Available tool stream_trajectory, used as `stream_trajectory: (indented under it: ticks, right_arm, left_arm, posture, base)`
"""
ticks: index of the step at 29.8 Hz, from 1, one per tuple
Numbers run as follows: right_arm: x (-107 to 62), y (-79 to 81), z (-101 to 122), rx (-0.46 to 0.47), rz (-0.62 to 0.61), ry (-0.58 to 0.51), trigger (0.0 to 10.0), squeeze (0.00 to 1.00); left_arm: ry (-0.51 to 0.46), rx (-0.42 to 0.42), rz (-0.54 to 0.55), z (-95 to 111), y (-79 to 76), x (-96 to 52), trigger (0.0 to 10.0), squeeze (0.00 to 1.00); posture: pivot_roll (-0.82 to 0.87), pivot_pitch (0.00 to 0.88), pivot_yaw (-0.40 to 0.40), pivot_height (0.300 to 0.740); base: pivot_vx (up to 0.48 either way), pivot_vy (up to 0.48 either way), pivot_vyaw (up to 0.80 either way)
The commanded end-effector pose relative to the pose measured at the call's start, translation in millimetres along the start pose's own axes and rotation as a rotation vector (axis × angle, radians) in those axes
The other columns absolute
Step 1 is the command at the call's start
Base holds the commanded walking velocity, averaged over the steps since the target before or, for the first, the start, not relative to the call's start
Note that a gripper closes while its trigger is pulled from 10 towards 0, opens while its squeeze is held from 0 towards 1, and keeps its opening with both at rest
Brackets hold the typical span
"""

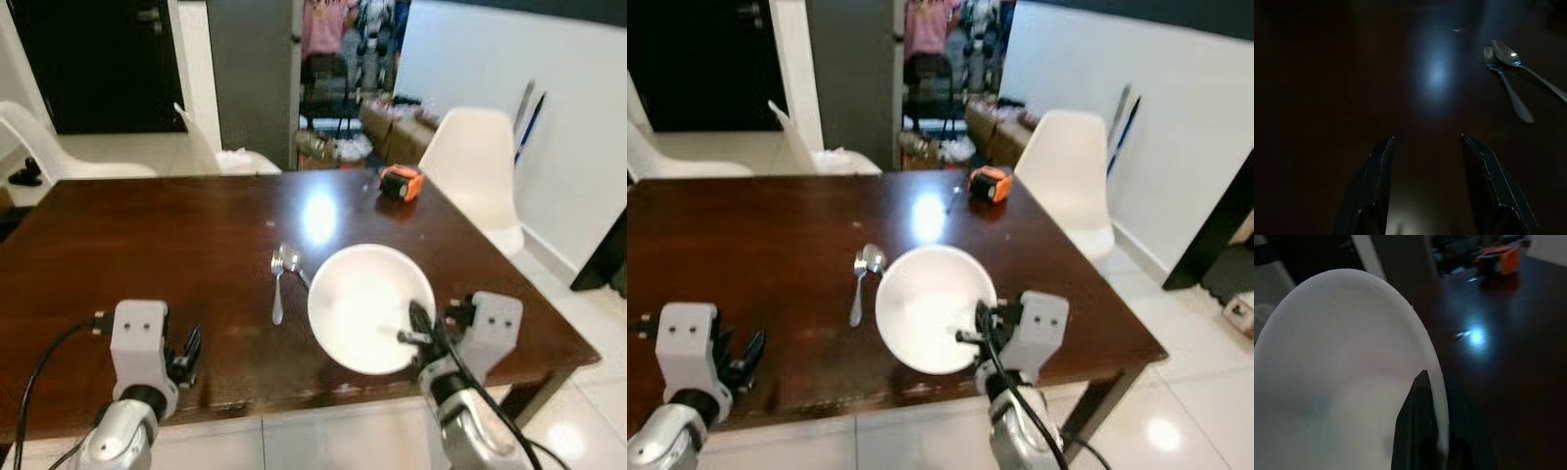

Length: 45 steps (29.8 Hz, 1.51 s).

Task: Setting the table

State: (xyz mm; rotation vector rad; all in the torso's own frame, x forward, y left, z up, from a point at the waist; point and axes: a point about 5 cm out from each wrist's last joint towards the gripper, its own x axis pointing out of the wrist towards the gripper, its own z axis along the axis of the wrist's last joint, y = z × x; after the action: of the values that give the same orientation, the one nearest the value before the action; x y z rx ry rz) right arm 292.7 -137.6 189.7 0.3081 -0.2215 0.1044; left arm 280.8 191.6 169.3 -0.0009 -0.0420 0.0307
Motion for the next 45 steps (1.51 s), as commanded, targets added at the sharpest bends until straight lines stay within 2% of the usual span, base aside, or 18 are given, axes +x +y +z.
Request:
stream_trajectory:
  ticks: [1, 13, 45]
  right_arm:
    - [-1.1, -3.2, 1.0, -0.001, -0.014, -0.006, 10.0, 0.0]
    - [-1.2, -4.0, -0.8, 0.011, -0.023, -0.001, 10.0, 0.0]
    - [-0.2, -6.6, -2.9, 0.02, -0.028, 0.015, 10.0, 0.0]
  left_arm:
    - [0.016, 0.011, 0.008, -4.4, 1.3, -1.2, 10.0, 0.0]
    - [0.015, 0.016, 0.005, -4.9, -0.1, -0.1, 10.0, 0.0]
    - [0.048, 0.015, 0.014, -12.9, -0.5, 0.5, 10.0, 0.0]
  posture:
    - [0.03, 0.113, 0.068, 0.74]
    - [0.03, 0.112, 0.071, 0.74]
    - [0.02, 0.1, 0.064, 0.74]
  base:
    - [-0.341, 0.0, 0.0]
    - [-0.027, 0.0, 0.0]
    - [0.0, 0.0, -0.8]
